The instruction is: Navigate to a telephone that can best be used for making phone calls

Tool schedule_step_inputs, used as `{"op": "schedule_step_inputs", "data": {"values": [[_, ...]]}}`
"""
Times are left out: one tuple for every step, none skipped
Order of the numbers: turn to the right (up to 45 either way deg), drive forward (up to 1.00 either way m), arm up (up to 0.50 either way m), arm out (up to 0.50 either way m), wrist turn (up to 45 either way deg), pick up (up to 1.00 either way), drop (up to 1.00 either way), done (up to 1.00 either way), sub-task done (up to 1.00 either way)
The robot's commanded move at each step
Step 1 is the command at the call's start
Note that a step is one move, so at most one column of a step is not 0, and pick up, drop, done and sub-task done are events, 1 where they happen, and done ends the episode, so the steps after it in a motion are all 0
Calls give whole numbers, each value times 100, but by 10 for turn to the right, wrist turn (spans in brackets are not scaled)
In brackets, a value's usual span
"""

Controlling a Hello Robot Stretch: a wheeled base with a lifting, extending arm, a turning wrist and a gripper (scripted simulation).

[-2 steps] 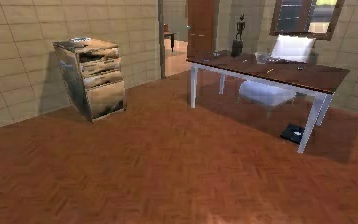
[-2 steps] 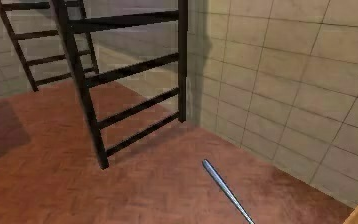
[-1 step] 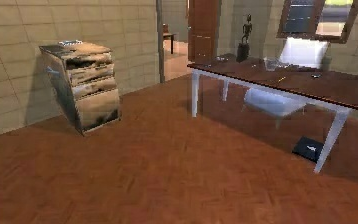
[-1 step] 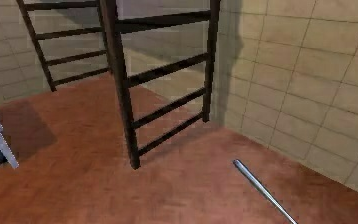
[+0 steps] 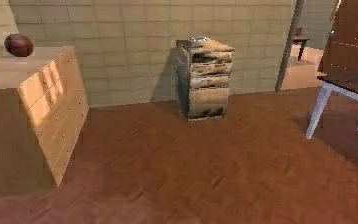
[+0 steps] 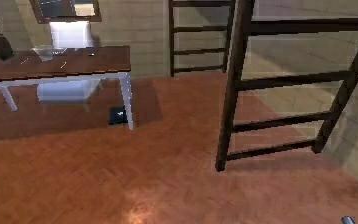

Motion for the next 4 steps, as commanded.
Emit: {"op": "schedule_step_inputs", "data": {"values": [[0,100,0,0,0,0,0,0,0],[-60,0,0,0,0,0,0,0,0],[0,65,0,0,0,0,0,0,0],[150,0,0,0,0,0,0,0,0]]}}
